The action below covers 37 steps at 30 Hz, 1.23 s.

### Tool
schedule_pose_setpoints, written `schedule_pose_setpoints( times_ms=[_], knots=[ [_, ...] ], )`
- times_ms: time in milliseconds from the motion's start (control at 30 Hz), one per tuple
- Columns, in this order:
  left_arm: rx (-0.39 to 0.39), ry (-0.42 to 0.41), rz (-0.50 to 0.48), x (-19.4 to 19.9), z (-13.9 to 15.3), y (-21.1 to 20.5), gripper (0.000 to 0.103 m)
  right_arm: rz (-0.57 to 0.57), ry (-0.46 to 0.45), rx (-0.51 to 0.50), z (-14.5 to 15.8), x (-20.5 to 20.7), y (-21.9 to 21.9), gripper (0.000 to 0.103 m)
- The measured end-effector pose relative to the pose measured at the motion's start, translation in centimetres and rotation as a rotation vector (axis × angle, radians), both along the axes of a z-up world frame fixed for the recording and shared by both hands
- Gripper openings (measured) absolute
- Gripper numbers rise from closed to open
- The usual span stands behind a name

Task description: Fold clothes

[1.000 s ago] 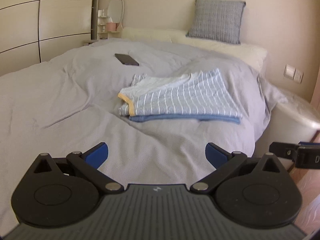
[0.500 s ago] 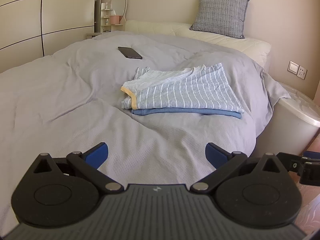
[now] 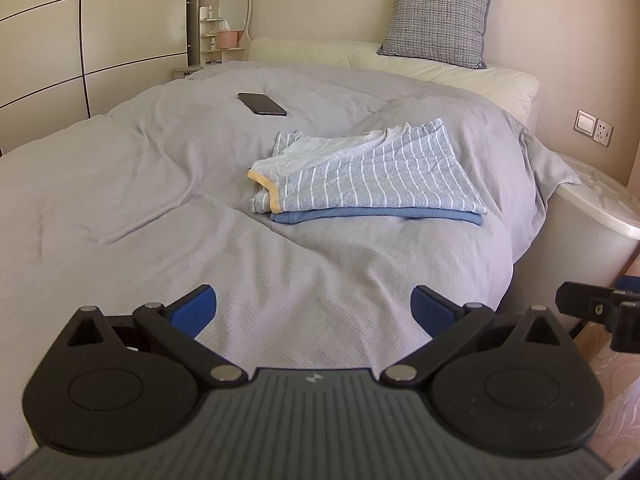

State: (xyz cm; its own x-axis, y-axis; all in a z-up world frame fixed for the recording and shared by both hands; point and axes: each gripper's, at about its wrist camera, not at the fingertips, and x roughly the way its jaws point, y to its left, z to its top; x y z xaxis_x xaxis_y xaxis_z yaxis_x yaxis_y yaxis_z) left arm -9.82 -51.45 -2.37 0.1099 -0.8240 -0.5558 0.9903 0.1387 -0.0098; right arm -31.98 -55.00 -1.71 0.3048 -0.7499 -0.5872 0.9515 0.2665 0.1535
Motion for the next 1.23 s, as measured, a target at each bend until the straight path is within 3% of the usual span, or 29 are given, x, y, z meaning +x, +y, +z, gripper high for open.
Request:
schedule_pose_setpoints(
  times_ms=[867, 1233],
  knots=[
    [-0.006, -0.064, -0.03, -1.5, 0.5, 0.8, 0.102, -0.018, 0.012, 0.02, 0.1, -0.2, 0.5, 0.102],
    [0.015, -0.061, -0.041, -1.1, -1.2, -2.2, 0.102, -0.05, 0.004, 0.024, -1.8, -0.2, -2.6, 0.102]
  ],
)
